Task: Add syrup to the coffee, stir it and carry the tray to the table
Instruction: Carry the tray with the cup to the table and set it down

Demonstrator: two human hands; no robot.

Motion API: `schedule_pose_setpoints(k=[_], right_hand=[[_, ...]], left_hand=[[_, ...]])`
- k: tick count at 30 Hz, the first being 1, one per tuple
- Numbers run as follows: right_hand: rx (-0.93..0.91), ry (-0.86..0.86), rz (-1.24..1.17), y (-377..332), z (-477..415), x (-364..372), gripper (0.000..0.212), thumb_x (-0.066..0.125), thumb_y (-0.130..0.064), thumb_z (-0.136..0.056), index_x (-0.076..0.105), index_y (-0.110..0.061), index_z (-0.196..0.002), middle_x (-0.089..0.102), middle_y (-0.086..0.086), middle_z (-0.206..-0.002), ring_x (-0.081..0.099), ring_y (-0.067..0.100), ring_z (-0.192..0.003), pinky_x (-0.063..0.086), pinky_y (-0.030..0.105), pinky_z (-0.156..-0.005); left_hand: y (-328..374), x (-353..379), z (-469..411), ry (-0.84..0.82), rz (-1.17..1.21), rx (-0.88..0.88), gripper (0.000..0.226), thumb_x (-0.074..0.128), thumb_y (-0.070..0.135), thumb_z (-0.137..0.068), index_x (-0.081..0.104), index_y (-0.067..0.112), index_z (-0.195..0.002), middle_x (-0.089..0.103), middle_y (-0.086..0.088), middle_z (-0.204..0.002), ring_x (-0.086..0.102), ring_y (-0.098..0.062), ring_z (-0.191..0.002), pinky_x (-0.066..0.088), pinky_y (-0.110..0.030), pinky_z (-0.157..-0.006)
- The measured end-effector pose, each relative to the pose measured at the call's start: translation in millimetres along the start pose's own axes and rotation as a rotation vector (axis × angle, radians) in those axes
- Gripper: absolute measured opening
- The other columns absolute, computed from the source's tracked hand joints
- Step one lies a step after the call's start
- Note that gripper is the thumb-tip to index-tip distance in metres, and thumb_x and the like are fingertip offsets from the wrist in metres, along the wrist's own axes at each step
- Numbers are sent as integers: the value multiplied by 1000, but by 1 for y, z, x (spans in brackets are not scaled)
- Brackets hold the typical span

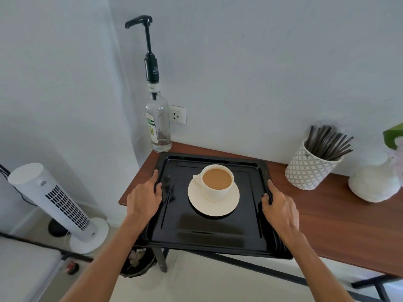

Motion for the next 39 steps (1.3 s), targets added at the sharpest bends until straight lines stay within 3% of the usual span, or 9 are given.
schedule_pose_setpoints(k=[7, 10, 15, 19, 24, 28, 32, 36, 39], right_hand=[[-121, -32, -6, -24, 8, -3, 54, 54, -18, -103, 45, -17, -156, 71, 14, -78, 67, 34, -80, 54, 42, -70], [-180, -52, -6, -37, 13, 0, 53, 53, -19, -103, 45, -18, -155, 64, 9, -72, 59, 28, -71, 49, 37, -65], [-274, -100, -38, -68, 24, 11, 52, 53, -21, -104, 46, -19, -156, 61, 4, -67, 61, 27, -65, 49, 36, -61], [-351, -133, -50, -102, 35, 24, 51, 52, -23, -105, 45, -20, -155, 62, 5, -72, 65, 31, -70, 53, 38, -62], [-447, -165, -77, -150, 53, 44, 51, 51, -24, -105, 46, -23, -155, 70, 10, -82, 64, 31, -74, 56, 41, -68], [-543, -197, -87, -194, 76, 61, 51, 52, -23, -104, 47, -22, -154, 65, 6, -76, 59, 28, -70, 52, 38, -64], [-627, -248, -104, -239, 104, 81, 50, 51, -22, -104, 48, -19, -153, 67, 9, -79, 66, 34, -81, 55, 43, -70], [-685, -303, -132, -283, 141, 103, 45, 51, -21, -103, 53, -21, -148, 61, 1, -64, 60, 26, -66, 48, 38, -61], [-736, -341, -148, -317, 171, 119, 49, 51, -21, -103, 50, -22, -152, 57, 1, -58, 55, 18, -58, 39, 35, -56]], left_hand=[[-26, -25, 40, 71, 44, -92, 50, 49, 30, -105, 45, 22, -155, 78, -21, -88, 73, -42, -82, 59, -49, -75], [-40, -40, 61, 101, 53, -136, 51, 49, 31, -105, 44, 22, -155, 77, -21, -82, 72, -41, -74, 60, -46, -67], [-69, -69, 99, 192, 38, -221, 48, 51, 30, -105, 49, 20, -152, 67, -11, -68, 63, -32, -63, 45, -34, -58], [-98, -94, 127, 276, 11, -271, 46, 55, 28, -104, 54, 18, -149, 77, -20, -83, 67, -35, -69, 45, -35, -59], [-140, -121, 159, 305, 27, -348, 48, 52, 29, -104, 52, 17, -150, 78, -23, -96, 72, -42, -83, 60, -49, -71], [-177, -145, 190, 358, 27, -428, 49, 52, 29, -104, 50, 18, -152, 76, -21, -84, 70, -40, -76, 55, -41, -64], [-214, -170, 225, 404, 14, -506, 50, 52, 29, -103, 49, 18, -152, 75, -16, -78, 62, -30, -66, 44, -33, -61], [-255, -197, 265, 450, 20, -600, 50, 54, 28, -103, 51, 18, -151, 79, -18, -90, 71, -37, -84, 50, -38, -68], [-285, -215, 295, 471, 27, -657, 49, 54, 27, -102, 52, 18, -150, 77, -15, -81, 68, -34, -77, 49, -38, -66]])
Point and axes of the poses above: each hand's wrist, its own z-axis away from the middle knuckle, its own x-axis out of the palm, y = z × x, the point moved 10 cm from there along -z, towards the middle knuckle
